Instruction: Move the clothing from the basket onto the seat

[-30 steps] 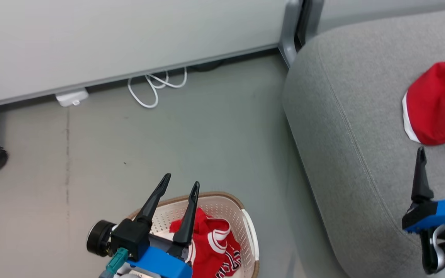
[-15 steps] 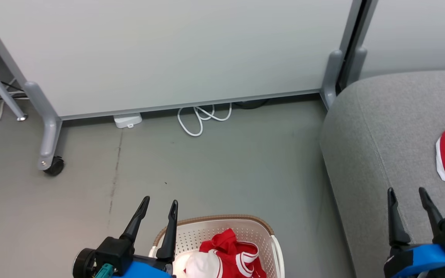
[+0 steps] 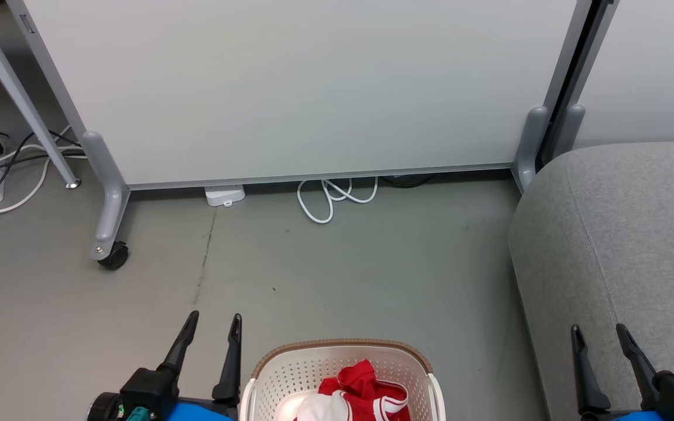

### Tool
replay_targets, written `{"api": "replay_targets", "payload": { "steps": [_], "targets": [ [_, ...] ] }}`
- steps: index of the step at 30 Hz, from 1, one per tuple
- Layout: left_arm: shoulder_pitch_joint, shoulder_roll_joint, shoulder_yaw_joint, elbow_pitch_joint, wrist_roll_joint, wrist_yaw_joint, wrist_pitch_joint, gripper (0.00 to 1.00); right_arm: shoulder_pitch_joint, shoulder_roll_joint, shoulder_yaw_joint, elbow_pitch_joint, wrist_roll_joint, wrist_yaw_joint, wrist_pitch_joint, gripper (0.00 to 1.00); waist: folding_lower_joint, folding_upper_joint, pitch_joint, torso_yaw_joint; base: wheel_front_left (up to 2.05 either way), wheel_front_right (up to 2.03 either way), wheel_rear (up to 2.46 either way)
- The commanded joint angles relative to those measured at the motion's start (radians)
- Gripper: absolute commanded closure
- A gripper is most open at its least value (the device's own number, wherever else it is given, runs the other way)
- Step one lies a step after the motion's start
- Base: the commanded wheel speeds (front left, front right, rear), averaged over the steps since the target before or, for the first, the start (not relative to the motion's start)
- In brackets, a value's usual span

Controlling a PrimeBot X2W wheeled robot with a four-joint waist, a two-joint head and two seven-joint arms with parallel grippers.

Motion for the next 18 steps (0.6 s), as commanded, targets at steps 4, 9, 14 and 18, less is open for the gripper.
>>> {"api": "replay_targets", "payload": {
  "steps": [4, 9, 14, 18],
  "targets": [
    [-0.010, 0.006, 0.017, 0.004, 0.005, -0.001, -0.003, 0.00, 0.018, 0.001, 0.005, -0.014, 0.007, 0.001, -0.002, 0.00, 0.0002, -0.0001, 0.000, 0.004, 0.00, 0.00, 0.00],
    [-0.010, 0.004, 0.024, 0.009, 0.005, -0.001, -0.003, 0.00, 0.020, 0.001, 0.012, -0.025, -0.004, 0.001, -0.001, 0.00, 0.0002, -0.0001, 0.000, 0.003, 0.00, 0.00, 0.00],
    [-0.015, -0.001, 0.022, 0.013, 0.003, -0.001, -0.003, 0.00, 0.023, 0.001, 0.021, -0.038, -0.003, 0.001, 0.004, 0.00, 0.0002, -0.0001, 0.002, 0.002, 0.00, 0.00, 0.00],
    [-0.020, -0.003, 0.018, 0.014, 0.002, -0.001, -0.003, 0.00, 0.025, 0.001, 0.024, -0.046, -0.009, 0.001, 0.008, 0.00, 0.0002, -0.0001, 0.004, 0.004, 0.00, 0.00, 0.00]
  ]
}}
